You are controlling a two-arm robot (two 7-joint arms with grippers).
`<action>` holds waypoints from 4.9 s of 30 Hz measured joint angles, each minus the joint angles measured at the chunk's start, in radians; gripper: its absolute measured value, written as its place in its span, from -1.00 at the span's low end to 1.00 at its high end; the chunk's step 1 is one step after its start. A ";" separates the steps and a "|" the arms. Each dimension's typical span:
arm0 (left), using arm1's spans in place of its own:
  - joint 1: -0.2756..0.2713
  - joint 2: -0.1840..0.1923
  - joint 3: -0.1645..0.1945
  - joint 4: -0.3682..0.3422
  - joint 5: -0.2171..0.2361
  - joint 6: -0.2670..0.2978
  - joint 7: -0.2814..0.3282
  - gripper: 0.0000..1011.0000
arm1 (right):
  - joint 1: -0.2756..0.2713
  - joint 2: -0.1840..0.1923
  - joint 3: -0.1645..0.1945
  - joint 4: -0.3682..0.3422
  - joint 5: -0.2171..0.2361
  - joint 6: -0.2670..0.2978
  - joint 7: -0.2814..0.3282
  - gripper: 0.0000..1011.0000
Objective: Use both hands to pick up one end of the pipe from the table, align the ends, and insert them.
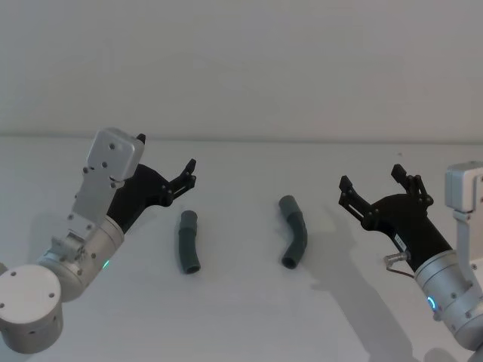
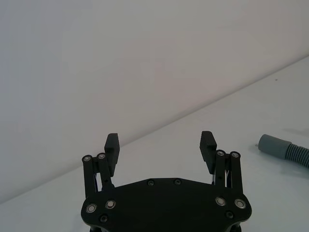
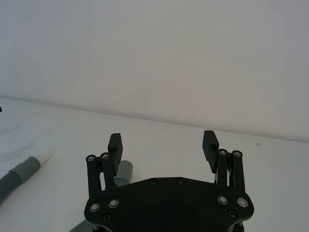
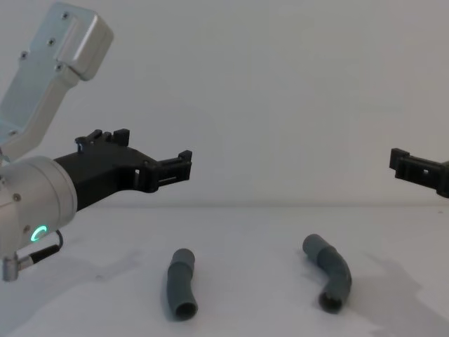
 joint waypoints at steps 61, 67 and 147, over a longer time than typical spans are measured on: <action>0.010 0.016 -0.001 -0.062 -0.030 0.170 -0.039 0.98 | 0.000 0.000 0.000 0.000 0.000 0.000 0.000 0.98; 0.014 0.026 0.001 -0.099 -0.051 0.273 -0.062 0.98 | 0.000 0.000 0.000 0.000 0.000 0.000 0.000 0.98; -0.106 -0.134 0.025 0.101 -0.083 0.605 -0.142 0.98 | 0.000 0.000 0.000 0.000 0.000 0.000 0.000 0.98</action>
